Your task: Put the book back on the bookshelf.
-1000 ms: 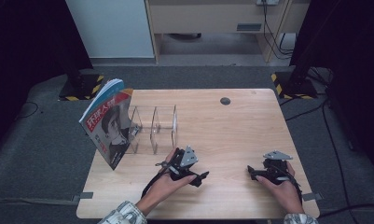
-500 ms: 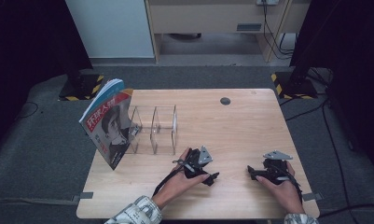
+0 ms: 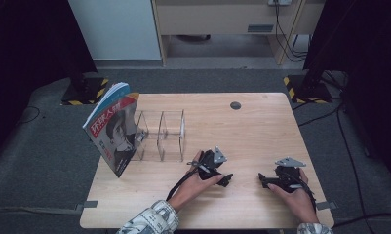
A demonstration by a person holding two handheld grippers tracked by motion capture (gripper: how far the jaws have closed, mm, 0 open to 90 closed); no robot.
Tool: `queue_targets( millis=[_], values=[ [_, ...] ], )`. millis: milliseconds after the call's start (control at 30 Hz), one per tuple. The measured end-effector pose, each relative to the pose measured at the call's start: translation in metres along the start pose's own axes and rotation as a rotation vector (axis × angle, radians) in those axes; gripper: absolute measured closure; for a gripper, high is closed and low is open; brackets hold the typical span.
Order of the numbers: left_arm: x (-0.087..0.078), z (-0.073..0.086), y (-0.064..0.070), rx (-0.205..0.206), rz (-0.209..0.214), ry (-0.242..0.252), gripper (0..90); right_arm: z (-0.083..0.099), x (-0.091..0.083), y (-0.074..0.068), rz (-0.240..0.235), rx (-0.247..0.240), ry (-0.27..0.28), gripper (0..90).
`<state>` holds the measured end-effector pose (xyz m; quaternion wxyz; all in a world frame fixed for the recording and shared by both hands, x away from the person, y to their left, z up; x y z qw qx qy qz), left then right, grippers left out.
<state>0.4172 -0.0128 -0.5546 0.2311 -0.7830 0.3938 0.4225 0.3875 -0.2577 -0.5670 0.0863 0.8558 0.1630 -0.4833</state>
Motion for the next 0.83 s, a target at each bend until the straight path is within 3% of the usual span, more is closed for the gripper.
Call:
queue_targets(
  millis=[333,533,833],
  values=[
    [0.011,0.001,-0.003,-0.026,-0.015,-0.020,4.1,0.000,0.000,0.000,-0.001,-0.002,-0.001,3.7],
    [0.013,0.001,-0.006,-0.055,0.005,-0.032,2.4,0.000,0.000,0.000,0.000,0.001,0.000,3.7],
    [0.013,0.001,-0.006,-0.089,-0.019,-0.042,0.0,0.000,0.000,0.000,-0.002,-0.009,-0.002,3.3]
  ],
)
Point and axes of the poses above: each handheld gripper's, and its own axes: x roughly forward along the jaws, z roughly out of its underside, y roughly to its right, the point moved 4 cm from there along x, roughly forward along the jaws, and after that the axes turned 14 degrees about -y, right-handed, at the moved point
